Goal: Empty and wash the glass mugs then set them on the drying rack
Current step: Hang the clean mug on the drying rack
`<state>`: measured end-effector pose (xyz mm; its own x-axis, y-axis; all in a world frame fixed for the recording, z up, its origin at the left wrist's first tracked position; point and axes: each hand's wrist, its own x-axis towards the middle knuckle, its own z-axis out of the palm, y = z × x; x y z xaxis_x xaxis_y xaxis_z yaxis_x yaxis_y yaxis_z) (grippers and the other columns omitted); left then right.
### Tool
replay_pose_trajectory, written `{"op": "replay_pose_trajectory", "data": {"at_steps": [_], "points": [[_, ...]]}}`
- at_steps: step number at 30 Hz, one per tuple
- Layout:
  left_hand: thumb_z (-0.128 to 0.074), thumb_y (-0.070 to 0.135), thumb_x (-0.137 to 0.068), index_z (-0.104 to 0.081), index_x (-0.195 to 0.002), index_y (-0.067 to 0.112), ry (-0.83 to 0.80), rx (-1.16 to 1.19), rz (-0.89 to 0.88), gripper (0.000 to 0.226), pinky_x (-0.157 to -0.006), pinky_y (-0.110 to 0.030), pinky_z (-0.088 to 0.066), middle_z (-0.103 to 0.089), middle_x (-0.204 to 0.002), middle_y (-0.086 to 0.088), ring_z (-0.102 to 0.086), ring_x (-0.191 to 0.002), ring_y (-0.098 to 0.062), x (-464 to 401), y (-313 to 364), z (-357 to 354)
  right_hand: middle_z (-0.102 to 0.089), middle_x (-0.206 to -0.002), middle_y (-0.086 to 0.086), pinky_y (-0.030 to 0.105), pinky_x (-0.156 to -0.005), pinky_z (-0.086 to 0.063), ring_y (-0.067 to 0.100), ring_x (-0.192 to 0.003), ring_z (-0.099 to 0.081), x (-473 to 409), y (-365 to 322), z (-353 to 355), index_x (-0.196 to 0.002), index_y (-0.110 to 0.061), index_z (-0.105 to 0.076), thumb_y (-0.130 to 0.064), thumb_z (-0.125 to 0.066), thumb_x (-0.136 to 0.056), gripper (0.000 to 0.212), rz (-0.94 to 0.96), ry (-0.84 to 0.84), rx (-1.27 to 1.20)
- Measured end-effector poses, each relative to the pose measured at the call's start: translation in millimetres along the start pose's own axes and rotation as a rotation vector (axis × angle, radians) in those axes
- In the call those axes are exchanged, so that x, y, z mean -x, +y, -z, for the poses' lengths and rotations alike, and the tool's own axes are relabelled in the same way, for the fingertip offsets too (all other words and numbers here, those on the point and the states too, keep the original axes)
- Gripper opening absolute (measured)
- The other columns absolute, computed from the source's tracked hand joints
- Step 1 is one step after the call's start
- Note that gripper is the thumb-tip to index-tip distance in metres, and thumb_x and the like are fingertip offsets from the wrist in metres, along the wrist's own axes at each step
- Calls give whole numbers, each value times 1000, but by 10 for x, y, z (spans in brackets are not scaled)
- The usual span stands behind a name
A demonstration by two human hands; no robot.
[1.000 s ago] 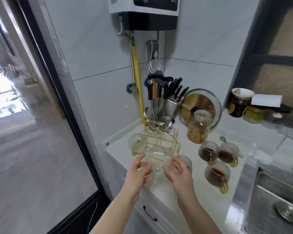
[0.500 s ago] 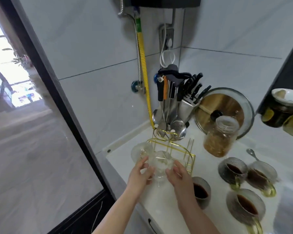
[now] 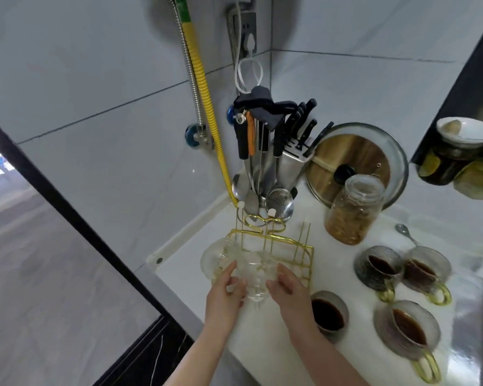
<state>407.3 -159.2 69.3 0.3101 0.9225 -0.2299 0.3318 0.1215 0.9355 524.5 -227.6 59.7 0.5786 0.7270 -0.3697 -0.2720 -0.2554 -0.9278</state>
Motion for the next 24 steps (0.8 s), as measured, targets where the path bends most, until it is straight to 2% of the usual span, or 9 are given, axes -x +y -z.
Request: {"op": "replay_pose_trajectory", "data": {"at_steps": [3,6,12,17,24], "points": [[-54,22,-94,-45,-131,42,-42,-107,-58,43,-84,-41,-55,-65,-91,6,-68,-82,-15,-61,-49,50,-54,-125,-1,34,-108,-38,12,-116,-50,-9,-21,-56,-135,-25,-49,-14,-66,-88,51,-15,24,15],[-49,21,-96,-42,-134,42,-96,-222,-132,43,-84,-33,-52,-62,-92,9,-66,-85,-13,-118,-73,84,-51,-122,-1,26,-101,-39,11,-113,-48,-23,-42,-98,-135,-21,-48,-12,-62,-90,48,-8,30,21],[-48,17,-96,-43,-137,34,-176,-306,-166,44,-73,-17,-47,-61,-83,8,-65,-78,-10,-204,-85,94,-56,-130,9,43,-108,-41,22,-119,-55,-93,99,-135,-128,-26,-52,-16,-64,-89,42,-41,107,71],[-48,20,-96,-43,-136,36,-197,-346,-151,44,-76,-18,-47,-63,-86,5,-64,-80,-10,-272,-125,98,-57,-128,11,45,-104,-44,26,-116,-57,-177,155,-173,-126,-27,-53,-16,-66,-87,43,-90,144,44],[-45,24,-97,-34,-140,43,-227,-508,-192,49,-84,-26,-50,-59,-107,6,-61,-94,-10,-277,-123,185,-54,-125,9,34,-88,-49,25,-112,-57,-145,215,-217,-130,-18,-52,-15,-64,-88,43,-116,186,17]]}}
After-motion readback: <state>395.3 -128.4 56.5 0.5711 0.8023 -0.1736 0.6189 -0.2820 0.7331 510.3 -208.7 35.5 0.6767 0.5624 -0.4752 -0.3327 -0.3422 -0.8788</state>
